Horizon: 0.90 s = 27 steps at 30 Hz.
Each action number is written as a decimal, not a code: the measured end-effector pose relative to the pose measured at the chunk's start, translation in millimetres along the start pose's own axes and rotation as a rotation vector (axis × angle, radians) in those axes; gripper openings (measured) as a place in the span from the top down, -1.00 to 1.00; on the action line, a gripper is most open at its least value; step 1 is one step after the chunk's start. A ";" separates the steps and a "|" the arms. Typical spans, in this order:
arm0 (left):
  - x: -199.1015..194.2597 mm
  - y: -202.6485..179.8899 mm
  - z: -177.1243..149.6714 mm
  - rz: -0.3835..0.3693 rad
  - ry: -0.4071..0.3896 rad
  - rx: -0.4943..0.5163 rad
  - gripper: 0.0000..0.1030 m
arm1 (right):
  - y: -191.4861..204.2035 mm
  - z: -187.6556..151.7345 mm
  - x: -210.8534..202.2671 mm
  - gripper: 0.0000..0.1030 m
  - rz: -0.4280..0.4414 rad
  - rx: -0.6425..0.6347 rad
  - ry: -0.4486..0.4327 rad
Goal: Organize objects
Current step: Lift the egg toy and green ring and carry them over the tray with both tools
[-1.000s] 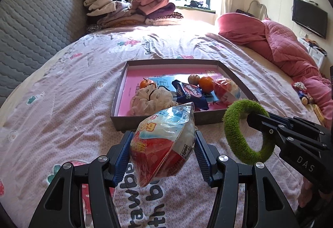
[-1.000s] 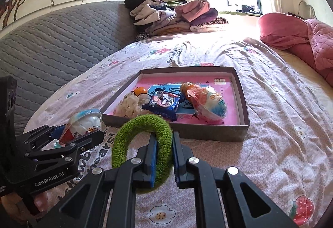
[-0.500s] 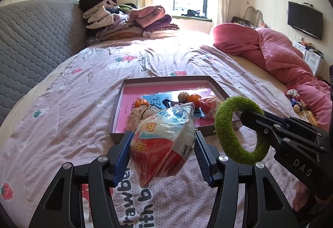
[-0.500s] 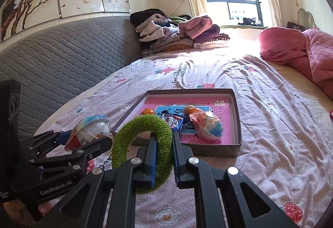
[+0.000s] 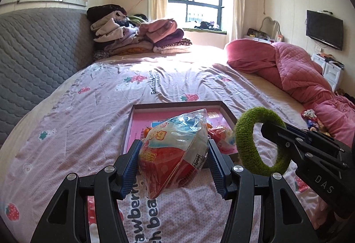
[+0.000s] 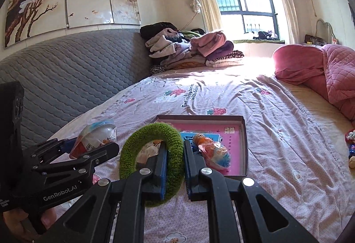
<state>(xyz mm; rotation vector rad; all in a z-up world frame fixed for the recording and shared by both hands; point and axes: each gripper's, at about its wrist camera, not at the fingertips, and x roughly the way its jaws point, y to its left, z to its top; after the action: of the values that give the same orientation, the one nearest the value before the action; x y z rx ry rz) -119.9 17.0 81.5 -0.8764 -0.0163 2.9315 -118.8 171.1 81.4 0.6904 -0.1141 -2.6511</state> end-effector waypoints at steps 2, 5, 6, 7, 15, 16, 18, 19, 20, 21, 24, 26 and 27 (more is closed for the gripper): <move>-0.7 -0.8 4.7 -0.001 -0.007 0.002 -0.15 | -0.1 4.6 0.0 0.74 -0.007 -0.008 -0.008; 1.9 -2.1 11.7 0.001 -0.008 0.005 -0.15 | -1.3 12.7 0.5 0.74 -0.006 -0.015 -0.019; 2.8 -1.9 13.6 0.004 -0.006 0.004 -0.15 | -1.6 15.4 0.8 0.74 -0.011 -0.020 -0.024; 4.2 -1.4 15.8 0.006 -0.005 -0.001 -0.15 | -2.2 17.9 1.0 0.74 -0.017 -0.023 -0.030; 14.1 -1.9 36.4 0.004 -0.019 -0.002 -0.15 | -12.8 36.1 8.9 0.74 -0.040 -0.012 -0.048; 15.3 -1.6 39.5 0.003 -0.021 -0.002 -0.15 | -14.8 38.1 10.4 0.74 -0.046 -0.011 -0.048; 18.9 -1.4 45.4 0.008 -0.021 0.001 -0.15 | -18.2 43.1 13.9 0.74 -0.054 -0.009 -0.047; 20.5 -0.9 48.1 0.006 -0.021 -0.003 -0.15 | -20.2 45.7 15.9 0.74 -0.056 -0.006 -0.046; 22.1 -0.5 50.8 0.001 -0.021 -0.005 -0.15 | -21.6 48.1 17.3 0.74 -0.061 -0.003 -0.048; 23.8 -0.4 53.2 0.002 -0.021 -0.005 -0.15 | -22.6 50.8 19.0 0.74 -0.061 -0.003 -0.048; 28.6 0.3 60.3 0.013 -0.022 0.003 -0.15 | -24.4 58.9 24.2 0.74 -0.070 -0.004 -0.049; 31.5 0.7 64.8 0.019 -0.025 0.007 -0.15 | -24.8 63.6 27.7 0.74 -0.076 -0.014 -0.052; 32.9 1.6 66.6 0.021 -0.028 0.009 -0.15 | -24.3 65.7 30.0 0.74 -0.074 -0.022 -0.048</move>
<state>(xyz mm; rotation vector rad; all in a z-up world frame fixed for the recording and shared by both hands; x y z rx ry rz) -183.9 18.9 119.2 -0.8396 0.0042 2.9605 -183.3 180.2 121.1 0.6354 -0.0740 -2.7360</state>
